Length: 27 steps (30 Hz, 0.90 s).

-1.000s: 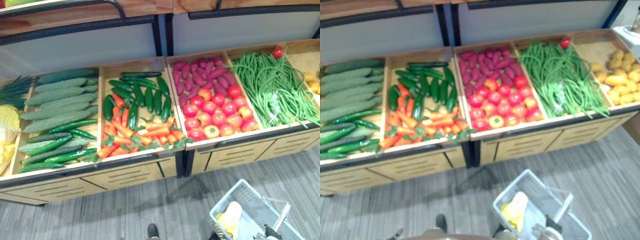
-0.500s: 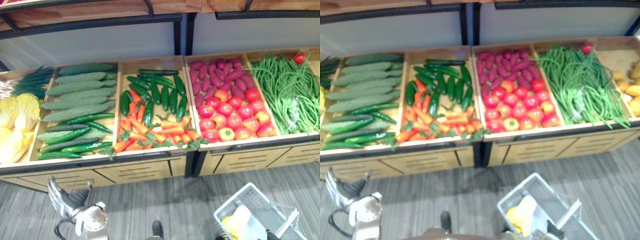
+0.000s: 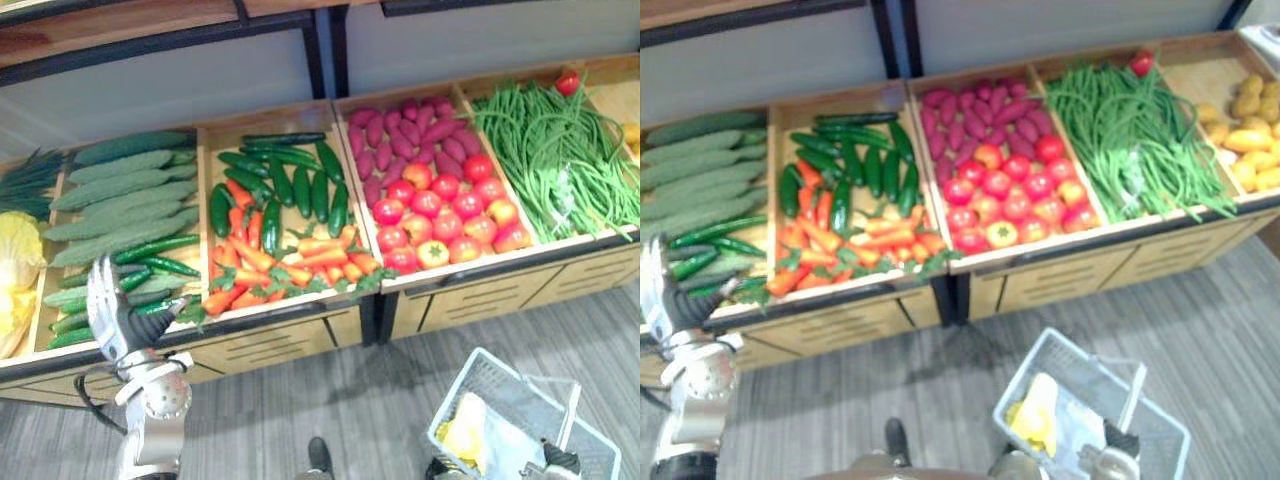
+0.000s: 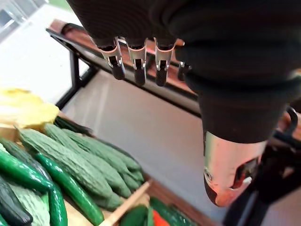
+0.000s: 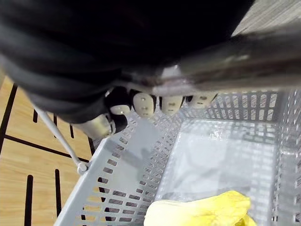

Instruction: Pick vegetable in the basket

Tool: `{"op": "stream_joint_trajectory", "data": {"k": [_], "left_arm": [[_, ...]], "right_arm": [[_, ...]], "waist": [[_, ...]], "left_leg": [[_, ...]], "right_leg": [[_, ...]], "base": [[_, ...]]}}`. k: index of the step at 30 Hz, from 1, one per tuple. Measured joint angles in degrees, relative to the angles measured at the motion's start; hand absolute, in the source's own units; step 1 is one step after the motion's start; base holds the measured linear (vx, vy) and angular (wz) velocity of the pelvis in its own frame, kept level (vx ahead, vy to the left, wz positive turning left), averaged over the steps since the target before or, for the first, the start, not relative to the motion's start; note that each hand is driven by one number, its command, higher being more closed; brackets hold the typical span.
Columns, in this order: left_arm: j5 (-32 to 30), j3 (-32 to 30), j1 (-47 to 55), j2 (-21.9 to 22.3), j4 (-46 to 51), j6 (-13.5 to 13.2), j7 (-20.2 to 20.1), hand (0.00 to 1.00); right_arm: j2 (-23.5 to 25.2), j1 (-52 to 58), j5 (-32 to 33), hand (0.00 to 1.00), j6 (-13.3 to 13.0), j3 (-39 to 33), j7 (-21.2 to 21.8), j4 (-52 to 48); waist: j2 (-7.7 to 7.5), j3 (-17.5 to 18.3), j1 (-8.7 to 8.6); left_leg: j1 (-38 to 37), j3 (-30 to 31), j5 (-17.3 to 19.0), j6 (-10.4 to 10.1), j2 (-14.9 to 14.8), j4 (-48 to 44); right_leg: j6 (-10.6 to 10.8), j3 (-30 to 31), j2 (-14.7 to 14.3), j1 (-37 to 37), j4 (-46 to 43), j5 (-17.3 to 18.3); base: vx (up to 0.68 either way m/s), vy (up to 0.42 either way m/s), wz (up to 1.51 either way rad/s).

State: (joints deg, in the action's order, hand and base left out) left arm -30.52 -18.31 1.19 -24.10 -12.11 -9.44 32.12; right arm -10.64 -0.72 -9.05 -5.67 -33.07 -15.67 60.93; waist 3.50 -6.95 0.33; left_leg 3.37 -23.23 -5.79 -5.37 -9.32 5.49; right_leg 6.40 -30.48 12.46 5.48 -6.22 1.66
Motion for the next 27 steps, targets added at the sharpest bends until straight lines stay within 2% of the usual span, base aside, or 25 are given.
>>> {"op": "stream_joint_trajectory", "data": {"k": [4, 6, 9, 15, 21, 27], "left_arm": [[-1.12, 1.77, -5.94, -6.74, -5.65, 0.69, -3.34, 0.00], [-2.13, 5.03, -8.48, -10.23, -5.73, 0.91, -5.64, 0.00], [-2.35, 10.51, -12.67, -15.08, -6.89, -0.13, -9.93, 0.00], [-4.48, 17.44, -19.25, -16.79, -7.16, -0.51, -11.71, 0.00], [-4.35, 22.18, -21.77, -18.28, -8.85, -1.79, -14.55, 0.00], [-4.25, 24.31, -24.53, -18.84, -8.98, -2.41, -15.09, 0.00]], "right_arm": [[-0.63, -0.62, -0.74, 1.00, 0.14, 0.51, 0.30, -1.97], [-1.75, -1.06, -2.16, 1.00, 0.16, 1.69, 0.95, -2.07], [-2.23, -2.33, -2.21, 1.00, 0.15, 2.20, 1.39, -3.03], [-2.41, -4.07, -2.21, 1.00, 0.09, 2.69, 1.98, -4.30], [-2.53, -4.40, -2.20, 1.00, 0.09, 4.94, 2.01, -6.48], [-2.58, -4.93, -2.19, 1.00, -0.05, 6.44, 2.00, -8.90]], "waist": [[0.56, -0.72, -0.36], [0.36, -1.44, -0.53], [-0.03, -2.94, -1.81], [-0.50, -6.32, -1.90], [-0.86, -7.44, -1.84], [-1.21, -9.08, -1.71]], "left_leg": [[2.13, -1.92, -0.14, 0.07, -0.32, -0.03], [2.79, -2.92, -0.16, 0.10, -0.30, -0.04], [3.65, -3.43, -0.16, 0.10, -0.30, -0.04], [4.54, -5.14, -0.16, 0.09, -0.33, -0.04], [4.59, -6.91, -0.12, 0.05, -0.43, -0.04], [5.55, -8.12, -0.10, 0.02, -0.54, -0.04]], "right_leg": [[-0.42, 2.47, -0.50, 3.80, -0.34, -0.62], [-0.50, 4.07, -0.53, 5.51, -0.89, -0.68], [-0.71, 6.23, -0.74, 7.14, -1.08, -0.99], [-1.00, 9.09, -1.09, 9.45, -1.12, -1.53], [-1.11, 11.13, -1.39, 10.73, -1.14, -1.64], [-1.49, 12.46, -1.66, 12.45, -1.15, -2.40]], "base": [[0.01, -0.016, -0.31], [0.06, -0.011, -0.24], [0.07, -0.006, -0.13], [0.04, -0.010, -0.16], [0.05, -0.017, -0.14], [0.02, -0.011, -0.08]]}}
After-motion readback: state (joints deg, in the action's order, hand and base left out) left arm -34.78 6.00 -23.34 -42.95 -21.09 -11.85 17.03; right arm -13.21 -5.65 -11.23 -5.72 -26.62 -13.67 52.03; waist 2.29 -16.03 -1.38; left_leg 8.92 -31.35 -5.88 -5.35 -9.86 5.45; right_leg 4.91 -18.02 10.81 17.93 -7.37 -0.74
